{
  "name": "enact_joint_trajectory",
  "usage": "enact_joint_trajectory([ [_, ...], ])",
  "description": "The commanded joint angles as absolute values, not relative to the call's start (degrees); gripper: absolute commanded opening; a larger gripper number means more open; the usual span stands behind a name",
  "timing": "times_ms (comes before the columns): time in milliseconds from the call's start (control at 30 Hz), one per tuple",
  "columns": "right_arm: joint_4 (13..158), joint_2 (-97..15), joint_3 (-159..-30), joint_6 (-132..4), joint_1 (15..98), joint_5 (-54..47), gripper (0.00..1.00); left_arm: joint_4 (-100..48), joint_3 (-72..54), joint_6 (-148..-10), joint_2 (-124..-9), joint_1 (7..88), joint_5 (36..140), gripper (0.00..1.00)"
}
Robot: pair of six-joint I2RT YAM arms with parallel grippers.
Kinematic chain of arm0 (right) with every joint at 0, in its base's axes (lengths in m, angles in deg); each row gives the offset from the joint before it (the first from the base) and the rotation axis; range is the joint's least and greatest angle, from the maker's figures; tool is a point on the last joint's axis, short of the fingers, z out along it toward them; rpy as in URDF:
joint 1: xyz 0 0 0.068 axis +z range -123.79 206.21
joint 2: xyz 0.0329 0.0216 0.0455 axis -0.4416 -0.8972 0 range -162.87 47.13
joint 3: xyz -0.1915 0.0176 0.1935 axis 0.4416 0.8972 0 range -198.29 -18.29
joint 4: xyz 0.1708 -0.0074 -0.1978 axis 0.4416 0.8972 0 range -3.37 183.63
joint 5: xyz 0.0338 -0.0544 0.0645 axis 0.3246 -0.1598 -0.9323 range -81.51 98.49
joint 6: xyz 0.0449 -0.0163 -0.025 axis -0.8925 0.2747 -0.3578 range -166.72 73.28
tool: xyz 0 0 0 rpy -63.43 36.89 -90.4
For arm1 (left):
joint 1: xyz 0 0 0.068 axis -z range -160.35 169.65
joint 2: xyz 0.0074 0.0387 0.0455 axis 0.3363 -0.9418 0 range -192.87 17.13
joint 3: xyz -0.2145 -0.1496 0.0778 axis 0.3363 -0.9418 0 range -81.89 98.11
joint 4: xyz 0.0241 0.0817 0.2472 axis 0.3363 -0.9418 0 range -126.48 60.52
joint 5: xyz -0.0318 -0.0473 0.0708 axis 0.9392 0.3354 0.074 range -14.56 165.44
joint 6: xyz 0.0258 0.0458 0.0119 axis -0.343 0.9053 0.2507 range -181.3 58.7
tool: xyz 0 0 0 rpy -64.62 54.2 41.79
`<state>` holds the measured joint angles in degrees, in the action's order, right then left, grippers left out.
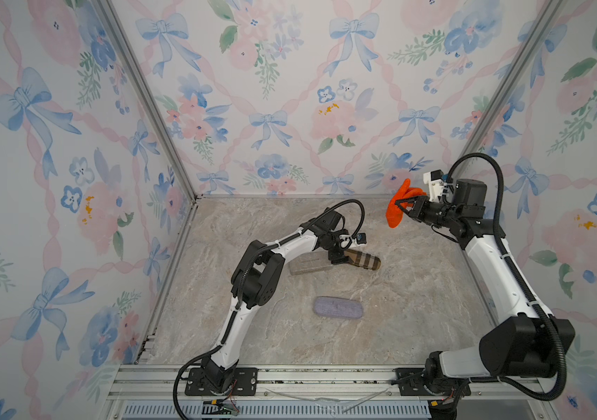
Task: Wipe the eyeglass case
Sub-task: Pick up the eyeglass case from the center of the board.
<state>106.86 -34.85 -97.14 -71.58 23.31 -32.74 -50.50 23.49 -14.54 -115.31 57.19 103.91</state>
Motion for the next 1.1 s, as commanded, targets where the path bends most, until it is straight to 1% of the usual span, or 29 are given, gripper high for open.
enact_joint_trajectory([
  [0, 104.8, -34.0, -96.0, -73.0, 23.0, -35.3, 0.00, -54.1, 27.6, -14.1, -118.4, 57.5, 108.0, 0.76],
  [367, 103.4, -31.5, -90.3, -73.6, 21.1, -36.5, 0.00, -57.0, 32.1, -14.7, -123.8, 58.0, 107.2, 0.77],
  [533, 101.9, -31.4, -89.5, -74.6, 20.6, -36.6, 0.00, -58.9, 31.0, -14.7, -124.0, 59.1, 103.9, 0.75],
  [867, 101.2, -29.3, -87.3, -75.0, 20.3, -36.6, 0.00, -58.8, 30.5, -16.6, -123.5, 60.5, 99.9, 0.63],
  [933, 101.3, -28.8, -86.9, -75.0, 20.1, -36.6, 0.00, -58.8, 30.5, -16.6, -123.6, 60.7, 99.0, 0.57],
  [967, 101.3, -28.5, -86.7, -75.1, 20.0, -36.6, 0.00, -58.7, 30.5, -16.7, -123.5, 60.8, 98.8, 0.51],
  [1067, 101.6, -28.0, -86.4, -75.1, 19.8, -36.6, 0.00, -58.8, 30.1, -17.4, -122.8, 60.9, 99.1, 0.44],
])
